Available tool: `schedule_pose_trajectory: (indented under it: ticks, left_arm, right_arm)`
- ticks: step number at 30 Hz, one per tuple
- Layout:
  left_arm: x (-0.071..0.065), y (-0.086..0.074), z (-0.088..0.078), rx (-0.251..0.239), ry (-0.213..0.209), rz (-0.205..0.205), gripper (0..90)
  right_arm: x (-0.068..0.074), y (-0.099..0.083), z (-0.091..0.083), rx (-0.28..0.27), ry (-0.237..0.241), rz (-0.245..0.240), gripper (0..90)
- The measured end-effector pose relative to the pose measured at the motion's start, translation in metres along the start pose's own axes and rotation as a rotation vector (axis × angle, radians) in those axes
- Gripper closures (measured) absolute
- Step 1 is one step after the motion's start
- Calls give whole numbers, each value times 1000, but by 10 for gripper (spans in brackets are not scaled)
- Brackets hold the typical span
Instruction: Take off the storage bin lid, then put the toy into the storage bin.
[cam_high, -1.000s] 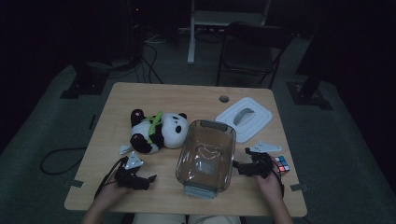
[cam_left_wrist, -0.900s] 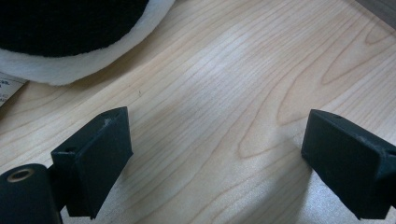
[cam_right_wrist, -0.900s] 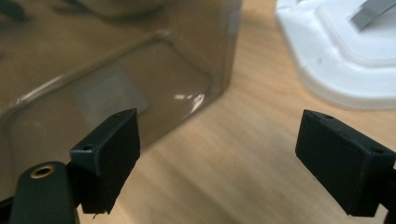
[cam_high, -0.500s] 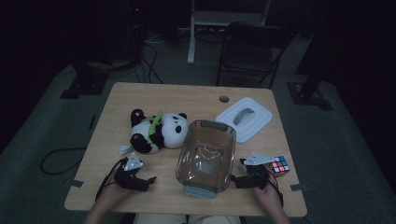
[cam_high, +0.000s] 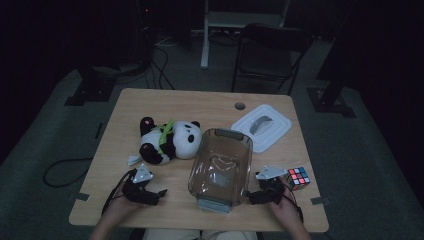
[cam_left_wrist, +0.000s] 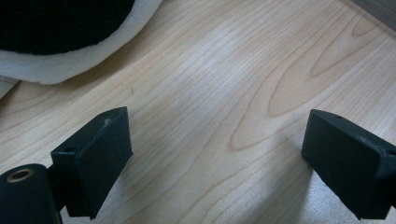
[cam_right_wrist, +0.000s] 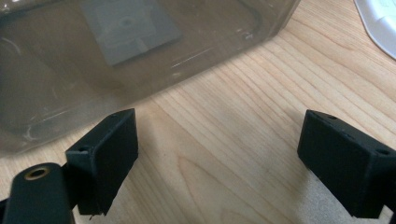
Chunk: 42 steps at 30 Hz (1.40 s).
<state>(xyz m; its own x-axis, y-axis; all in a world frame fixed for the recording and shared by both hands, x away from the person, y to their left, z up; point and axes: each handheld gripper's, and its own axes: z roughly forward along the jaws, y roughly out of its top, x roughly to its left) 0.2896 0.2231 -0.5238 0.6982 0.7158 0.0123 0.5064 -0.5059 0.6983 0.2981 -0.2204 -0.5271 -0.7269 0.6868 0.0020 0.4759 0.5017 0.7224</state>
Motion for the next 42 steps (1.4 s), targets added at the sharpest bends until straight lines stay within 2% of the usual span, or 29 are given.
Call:
schedule_pose_trajectory:
  ticks: [2, 3, 9, 27, 34, 38, 42]
  left_arm:
    - [0, 0, 0, -1, 0, 0, 93]
    - [0, 0, 0, 0, 0, 0, 93]
    - [0, 0, 0, 0, 0, 0, 93]
    - [0, 0, 0, -1, -4, 5, 93]
    - [1, -2, -2, -1, -19, 21, 94]
    - [-1, 1, -5, 30, -21, 37, 98]
    - [-3, 5, -7, 35, -31, 39, 100]
  right_arm:
    - [0, 0, 0, 0, -2, 2, 120]
    - [1, 0, 0, -3, -22, 27, 121]
    - [0, 0, 0, -3, -46, 49, 123]
    - [-2, 1, 1, -2, -38, 39, 123]
    - [-2, 1, 1, -2, -38, 39, 123]
    - [-2, 1, 1, -2, -38, 39, 123]
    - [-2, 1, 1, -2, -38, 39, 123]
